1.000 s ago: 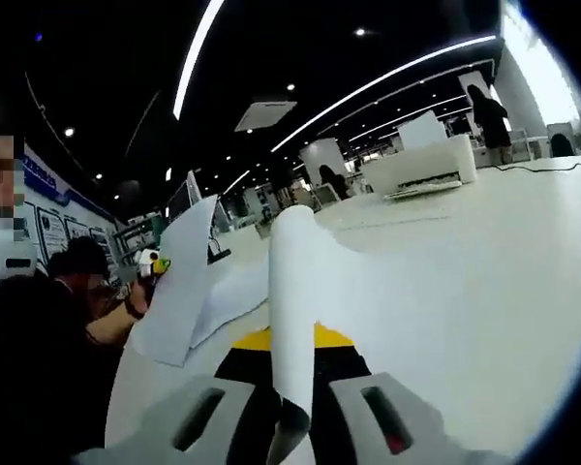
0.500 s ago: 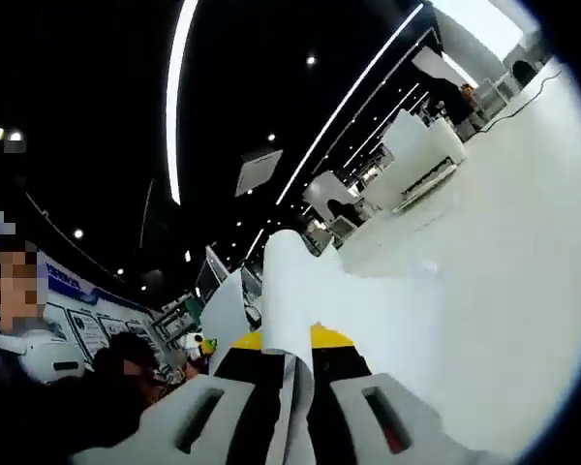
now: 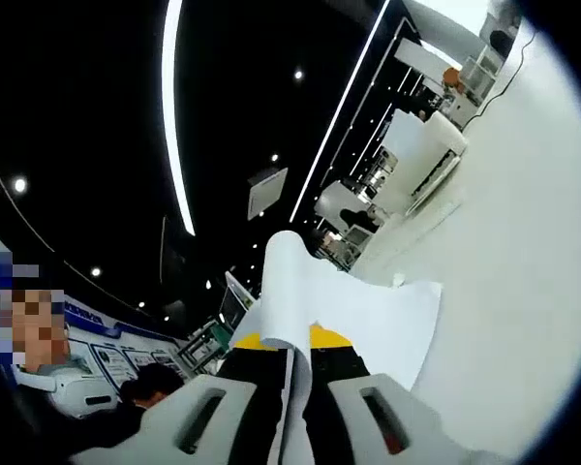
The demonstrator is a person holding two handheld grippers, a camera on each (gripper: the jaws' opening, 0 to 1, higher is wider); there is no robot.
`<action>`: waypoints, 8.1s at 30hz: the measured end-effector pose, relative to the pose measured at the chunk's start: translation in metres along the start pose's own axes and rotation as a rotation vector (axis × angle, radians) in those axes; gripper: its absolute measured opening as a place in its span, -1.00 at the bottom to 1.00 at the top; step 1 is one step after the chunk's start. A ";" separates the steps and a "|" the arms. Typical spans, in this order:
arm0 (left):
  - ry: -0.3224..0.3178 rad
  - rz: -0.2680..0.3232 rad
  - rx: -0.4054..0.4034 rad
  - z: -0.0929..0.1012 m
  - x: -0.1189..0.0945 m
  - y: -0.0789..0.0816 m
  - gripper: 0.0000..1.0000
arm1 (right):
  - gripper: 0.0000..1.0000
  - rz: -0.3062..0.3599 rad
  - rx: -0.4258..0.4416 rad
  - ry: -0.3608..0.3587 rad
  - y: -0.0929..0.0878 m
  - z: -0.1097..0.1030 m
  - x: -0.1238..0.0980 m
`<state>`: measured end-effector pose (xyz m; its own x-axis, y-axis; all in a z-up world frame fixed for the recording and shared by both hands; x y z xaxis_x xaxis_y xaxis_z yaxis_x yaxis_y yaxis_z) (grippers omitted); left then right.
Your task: Organize the stack of printing papers by aligning and flattening the scattered papers on the table
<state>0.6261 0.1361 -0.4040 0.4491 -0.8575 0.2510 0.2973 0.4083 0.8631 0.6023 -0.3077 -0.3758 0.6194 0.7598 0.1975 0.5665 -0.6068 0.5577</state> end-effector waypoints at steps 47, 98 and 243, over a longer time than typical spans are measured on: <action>0.008 0.001 0.004 -0.001 0.000 0.000 -0.88 | -0.98 0.128 0.011 0.194 0.027 -0.047 0.016; 0.089 0.053 -0.058 -0.014 -0.004 0.006 -0.87 | -0.99 0.007 0.096 0.309 -0.030 -0.083 0.088; 0.068 0.062 -0.130 -0.016 -0.002 0.007 -0.87 | -1.00 -0.717 -0.138 0.101 -0.034 0.029 0.189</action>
<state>0.6409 0.1458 -0.4054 0.5245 -0.8080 0.2683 0.3717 0.5008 0.7817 0.7165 -0.1504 -0.3809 0.0658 0.9806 -0.1844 0.7356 0.0772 0.6730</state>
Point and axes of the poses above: the point that each gripper's makers call its tool centre point, and the gripper's own axes: x roughly forward along the fingers, z roughly to its right, y roughly out of its top, the point moved 8 cm from there along -x, roughly backward along the fingers, and after that the axes turned 7 degrees about x, right-handed, at the moved point
